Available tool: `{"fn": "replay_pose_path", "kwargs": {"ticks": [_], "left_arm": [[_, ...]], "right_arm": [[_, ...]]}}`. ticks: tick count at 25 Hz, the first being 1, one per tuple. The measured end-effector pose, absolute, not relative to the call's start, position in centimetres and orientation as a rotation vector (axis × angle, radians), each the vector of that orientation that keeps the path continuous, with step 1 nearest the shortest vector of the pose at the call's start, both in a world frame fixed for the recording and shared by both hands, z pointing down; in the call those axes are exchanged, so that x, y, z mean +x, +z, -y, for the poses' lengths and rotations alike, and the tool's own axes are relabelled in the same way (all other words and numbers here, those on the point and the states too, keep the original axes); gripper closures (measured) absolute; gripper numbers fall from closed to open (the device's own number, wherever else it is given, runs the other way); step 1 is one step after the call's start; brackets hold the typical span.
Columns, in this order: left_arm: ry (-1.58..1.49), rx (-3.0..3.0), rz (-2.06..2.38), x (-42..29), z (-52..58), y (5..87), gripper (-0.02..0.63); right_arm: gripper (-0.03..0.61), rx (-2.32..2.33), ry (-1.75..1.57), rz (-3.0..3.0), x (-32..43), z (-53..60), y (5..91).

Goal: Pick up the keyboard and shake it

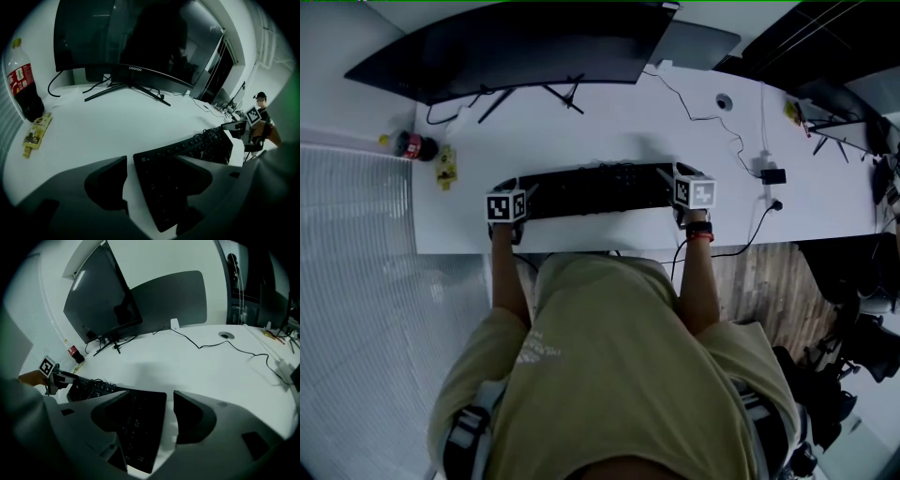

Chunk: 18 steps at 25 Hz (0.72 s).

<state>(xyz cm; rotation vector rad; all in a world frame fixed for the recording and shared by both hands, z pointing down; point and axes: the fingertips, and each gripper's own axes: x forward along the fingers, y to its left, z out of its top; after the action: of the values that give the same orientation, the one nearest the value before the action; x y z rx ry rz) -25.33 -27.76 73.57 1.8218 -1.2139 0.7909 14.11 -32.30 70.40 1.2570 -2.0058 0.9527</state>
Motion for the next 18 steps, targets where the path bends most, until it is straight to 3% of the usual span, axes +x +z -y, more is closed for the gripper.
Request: {"fn": "replay_pose_path", "kwargs": {"ticks": [6,18], "left_arm": [[0.764,1.81,1.175,-25.2,27.8,73.8,0.301],[0.701,1.792,1.145,-24.8,27.6,74.2,0.342]], "right_arm": [[0.296,1.258,1.082,1.991,13.7,32.0,71.6],[0.296,1.198,1.009,1.956,12.8,32.3,72.2]]}}
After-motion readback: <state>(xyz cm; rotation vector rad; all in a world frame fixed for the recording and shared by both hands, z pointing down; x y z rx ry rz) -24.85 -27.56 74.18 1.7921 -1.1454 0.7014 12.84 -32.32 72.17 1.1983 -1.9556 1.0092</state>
